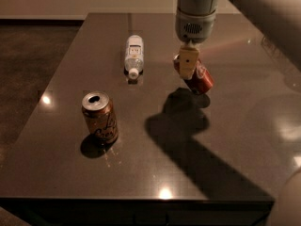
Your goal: Knock coke can over
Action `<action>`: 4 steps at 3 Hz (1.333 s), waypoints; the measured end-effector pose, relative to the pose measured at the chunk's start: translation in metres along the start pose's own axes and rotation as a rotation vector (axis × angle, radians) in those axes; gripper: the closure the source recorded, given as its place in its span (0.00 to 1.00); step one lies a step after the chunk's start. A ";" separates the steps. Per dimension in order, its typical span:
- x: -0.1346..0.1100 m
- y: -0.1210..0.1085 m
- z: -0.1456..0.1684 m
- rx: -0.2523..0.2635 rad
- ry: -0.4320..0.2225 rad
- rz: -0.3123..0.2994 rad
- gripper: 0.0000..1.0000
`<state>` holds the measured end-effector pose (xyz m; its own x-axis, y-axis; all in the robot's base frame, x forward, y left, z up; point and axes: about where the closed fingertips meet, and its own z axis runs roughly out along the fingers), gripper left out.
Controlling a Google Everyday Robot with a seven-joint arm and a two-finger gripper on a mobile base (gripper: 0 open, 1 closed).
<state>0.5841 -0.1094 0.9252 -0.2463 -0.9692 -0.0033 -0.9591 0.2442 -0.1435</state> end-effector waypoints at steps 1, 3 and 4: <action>-0.001 0.005 0.011 -0.006 0.053 -0.056 0.59; 0.005 0.016 0.031 -0.024 0.120 -0.141 0.13; 0.001 0.014 0.038 -0.010 0.113 -0.165 0.00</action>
Offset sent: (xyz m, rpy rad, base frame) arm -0.0399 -0.0194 -0.0376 -0.2098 0.1696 0.1316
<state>0.5754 -0.1080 0.8850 -0.0993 -0.9864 0.1310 -0.9890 0.0833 -0.1225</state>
